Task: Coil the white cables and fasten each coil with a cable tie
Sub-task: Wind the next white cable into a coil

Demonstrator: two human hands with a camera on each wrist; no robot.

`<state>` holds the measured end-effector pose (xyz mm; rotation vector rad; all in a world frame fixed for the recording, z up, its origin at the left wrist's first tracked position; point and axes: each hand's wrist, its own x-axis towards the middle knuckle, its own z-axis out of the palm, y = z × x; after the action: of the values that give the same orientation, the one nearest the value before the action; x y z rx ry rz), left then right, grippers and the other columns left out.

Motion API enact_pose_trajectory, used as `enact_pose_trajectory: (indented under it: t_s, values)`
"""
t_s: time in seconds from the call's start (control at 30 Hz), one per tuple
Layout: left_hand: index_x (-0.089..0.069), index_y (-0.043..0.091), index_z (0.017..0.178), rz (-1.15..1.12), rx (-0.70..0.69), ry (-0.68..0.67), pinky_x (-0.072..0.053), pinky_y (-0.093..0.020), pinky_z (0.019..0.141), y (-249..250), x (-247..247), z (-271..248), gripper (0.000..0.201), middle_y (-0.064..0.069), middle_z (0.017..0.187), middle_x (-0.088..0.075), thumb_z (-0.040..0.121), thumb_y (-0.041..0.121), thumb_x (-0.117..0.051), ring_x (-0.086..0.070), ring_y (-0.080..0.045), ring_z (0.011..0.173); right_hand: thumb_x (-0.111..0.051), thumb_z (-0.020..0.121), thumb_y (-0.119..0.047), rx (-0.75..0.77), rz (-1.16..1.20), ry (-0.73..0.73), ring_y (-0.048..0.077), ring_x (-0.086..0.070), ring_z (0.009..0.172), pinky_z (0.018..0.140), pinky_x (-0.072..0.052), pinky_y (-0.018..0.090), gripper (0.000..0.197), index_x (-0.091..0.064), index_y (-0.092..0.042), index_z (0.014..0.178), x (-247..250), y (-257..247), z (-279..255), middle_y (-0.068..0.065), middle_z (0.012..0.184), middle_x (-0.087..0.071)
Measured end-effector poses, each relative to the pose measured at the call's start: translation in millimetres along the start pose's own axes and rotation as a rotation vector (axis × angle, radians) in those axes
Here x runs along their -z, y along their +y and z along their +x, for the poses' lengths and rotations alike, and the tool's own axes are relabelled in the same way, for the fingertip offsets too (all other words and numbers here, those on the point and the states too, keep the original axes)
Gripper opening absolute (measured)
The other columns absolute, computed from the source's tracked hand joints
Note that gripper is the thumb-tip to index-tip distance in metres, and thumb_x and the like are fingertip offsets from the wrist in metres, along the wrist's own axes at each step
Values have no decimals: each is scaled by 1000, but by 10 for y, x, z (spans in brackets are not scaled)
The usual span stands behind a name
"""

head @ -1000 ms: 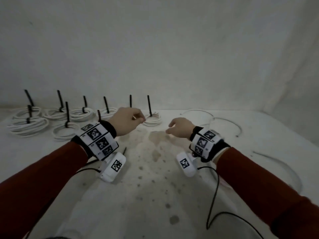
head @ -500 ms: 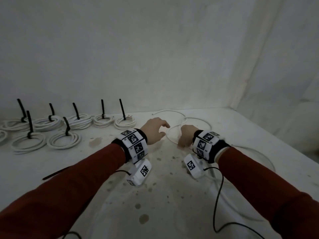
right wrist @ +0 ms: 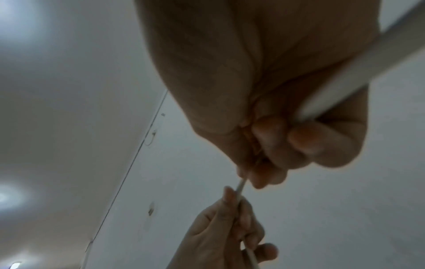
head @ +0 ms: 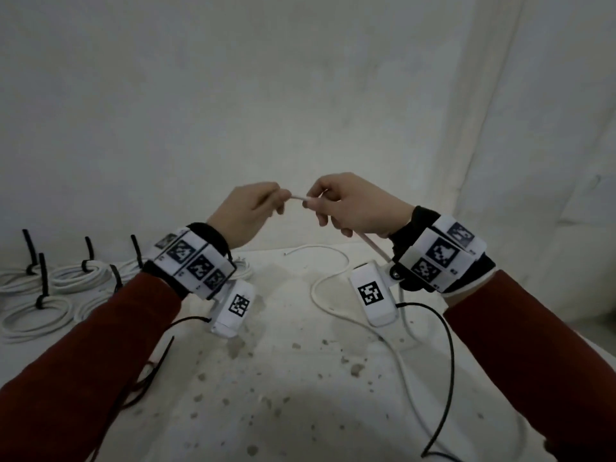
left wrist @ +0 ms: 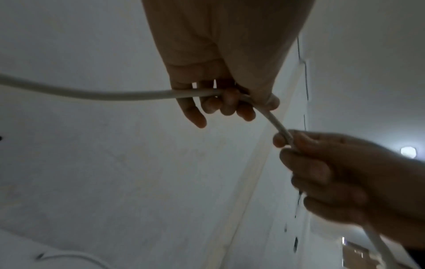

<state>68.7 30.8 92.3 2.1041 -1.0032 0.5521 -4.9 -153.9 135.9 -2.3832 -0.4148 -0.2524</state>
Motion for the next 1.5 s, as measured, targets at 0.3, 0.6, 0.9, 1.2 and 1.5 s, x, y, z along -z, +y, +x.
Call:
enact_pose_trajectory:
  t_s: [0.3, 0.6, 0.9, 1.2, 1.5]
  values:
    - [-49, 25, 70, -107, 91, 407, -48, -34, 67, -263, 546, 21, 32, 7, 63, -48, 100, 30, -41, -50, 1, 54, -43, 102, -20, 136, 101, 55, 9, -44, 51, 57, -51, 34, 23, -62, -15, 88, 89, 82, -116, -4, 62, -47]
    - [-47, 21, 67, -484, 318, 810, -37, -23, 52, -364, 765, 10, 34, 0, 64, -41, 100, 27, -41, -37, -2, 45, -33, 104, -30, -82, 194, 14, 12, -39, 47, 51, -43, 31, 37, -54, -13, 78, -46, 387, -85, -3, 59, -40]
    - [-62, 13, 100, -393, 447, 187, -44, -32, 77, -259, 14, -297, 25, -4, 82, -62, 101, 21, -39, -56, -17, 78, -52, 97, -25, 205, 83, 563, 2, -41, 47, 50, -29, 14, 21, -68, -18, 86, 458, -59, 272, -13, 51, -47]
    - [-45, 13, 134, 215, -41, 425, -28, -33, 101, 124, 250, -193, 60, 11, 116, -51, 89, 52, -48, -43, -10, 114, -58, 94, -36, 322, -422, 166, 2, -45, 54, 55, -32, 20, 21, -71, -20, 90, 234, -437, 435, -15, 59, -49]
    - [-55, 3, 79, 328, -121, 536, -20, -22, 55, -32, 696, -261, 27, 1, 66, -46, 96, 19, -40, -39, -17, 57, -50, 99, -26, 411, -206, 126, 2, -46, 55, 56, -33, 17, 24, -67, -14, 89, 60, -338, 477, -12, 62, -50]
